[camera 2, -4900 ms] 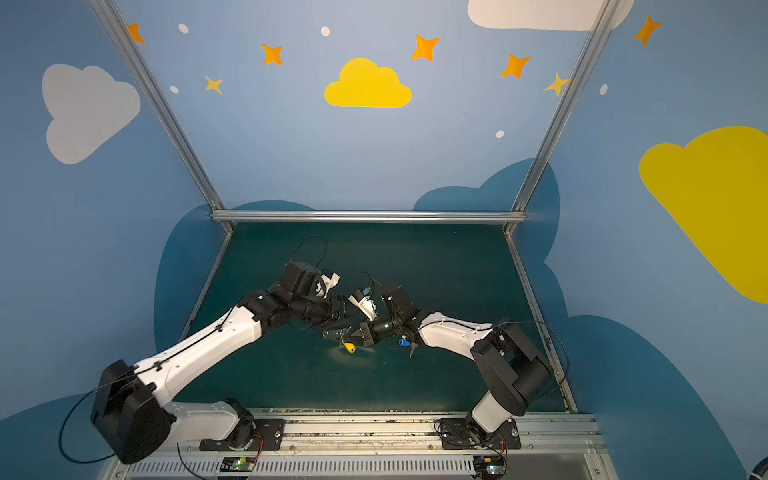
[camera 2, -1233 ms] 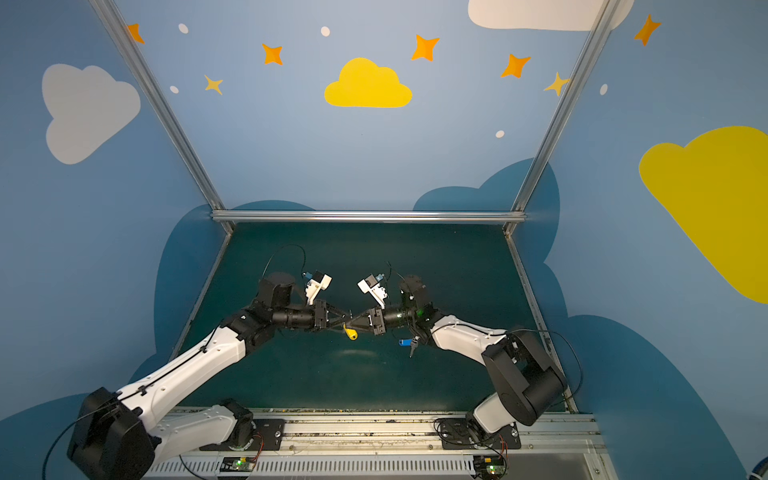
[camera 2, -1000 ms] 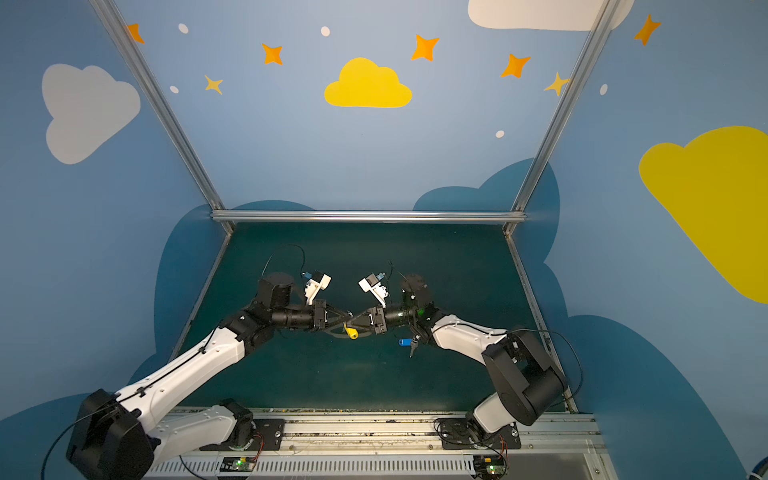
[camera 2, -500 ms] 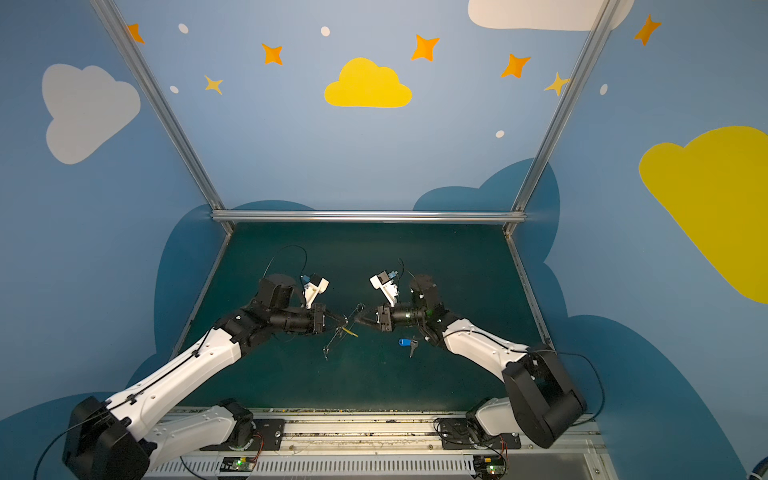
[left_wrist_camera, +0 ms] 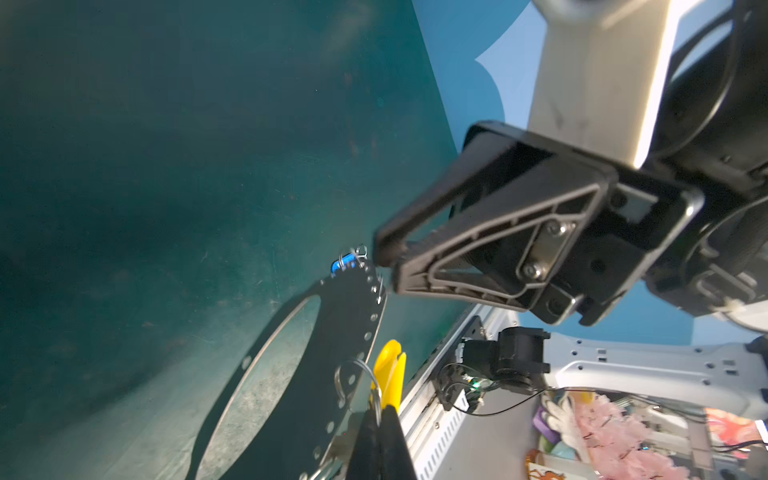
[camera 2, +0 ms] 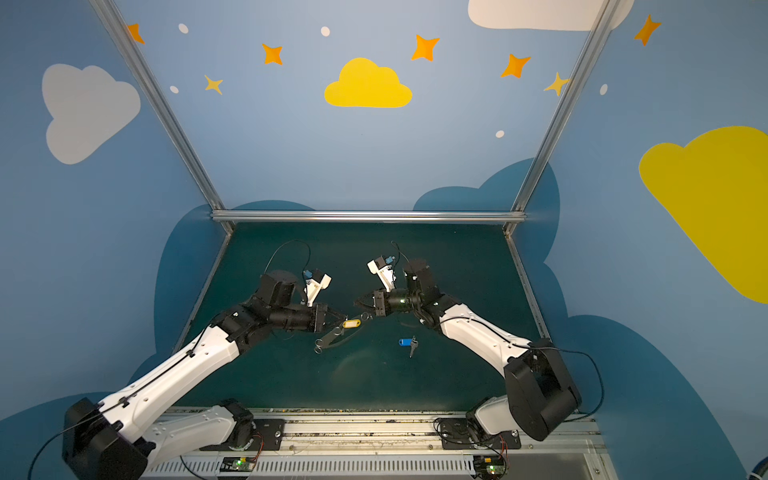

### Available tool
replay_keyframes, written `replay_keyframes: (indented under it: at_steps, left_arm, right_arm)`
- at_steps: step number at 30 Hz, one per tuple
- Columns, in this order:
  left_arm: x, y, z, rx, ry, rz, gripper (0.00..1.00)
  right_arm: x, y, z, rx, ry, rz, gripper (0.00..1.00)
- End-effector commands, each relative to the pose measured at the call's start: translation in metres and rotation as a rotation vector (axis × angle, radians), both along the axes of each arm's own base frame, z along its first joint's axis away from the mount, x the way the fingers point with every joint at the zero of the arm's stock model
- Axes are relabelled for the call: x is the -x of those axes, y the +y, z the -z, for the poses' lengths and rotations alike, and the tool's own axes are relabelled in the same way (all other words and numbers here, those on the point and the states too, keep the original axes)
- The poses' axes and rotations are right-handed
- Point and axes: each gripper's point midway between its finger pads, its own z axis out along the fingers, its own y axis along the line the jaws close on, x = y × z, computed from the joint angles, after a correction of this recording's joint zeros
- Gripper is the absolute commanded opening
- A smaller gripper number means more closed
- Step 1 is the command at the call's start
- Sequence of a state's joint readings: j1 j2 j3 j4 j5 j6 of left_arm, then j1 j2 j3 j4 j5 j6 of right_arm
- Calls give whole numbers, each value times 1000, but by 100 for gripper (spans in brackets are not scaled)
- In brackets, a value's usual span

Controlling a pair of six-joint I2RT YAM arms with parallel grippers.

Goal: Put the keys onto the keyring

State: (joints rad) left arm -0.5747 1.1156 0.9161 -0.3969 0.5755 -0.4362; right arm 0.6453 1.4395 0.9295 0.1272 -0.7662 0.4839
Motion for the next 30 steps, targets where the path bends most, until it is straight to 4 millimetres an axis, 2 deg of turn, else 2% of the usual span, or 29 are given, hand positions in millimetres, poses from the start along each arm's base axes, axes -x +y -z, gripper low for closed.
replay_keyframes:
  at_steps: [1, 7, 15, 19, 22, 25, 27, 30]
  left_arm:
    - [-5, 0, -20, -19, -124, 9, 4]
    - [-15, 7, -35, 13, -229, -69, 4]
    - [-21, 15, -45, 63, -296, -147, 4]
    - [-21, 14, -46, 94, -299, -157, 4]
    - [-23, 14, -43, 106, -290, -176, 4]
    - [-23, 14, -44, 150, -288, -198, 4]
    - [-23, 14, -47, 182, -296, -209, 4]
    - [-23, 17, -46, 209, -286, -238, 4]
  right_arm:
    - [3, 9, 1, 24, 9, -34, 20]
    - [17, 23, 8, 29, 30, -100, 9]
    - [53, 32, 12, 22, 20, -193, 6]
    - [62, 35, 13, 26, 2, -192, 7]
    - [57, 32, 15, 63, -23, -142, 7]
    - [48, 26, 14, 80, -59, -72, 15]
    - [37, 16, 15, 90, -66, 1, 15]
    - [25, 3, 2, 13, -76, 61, 15]
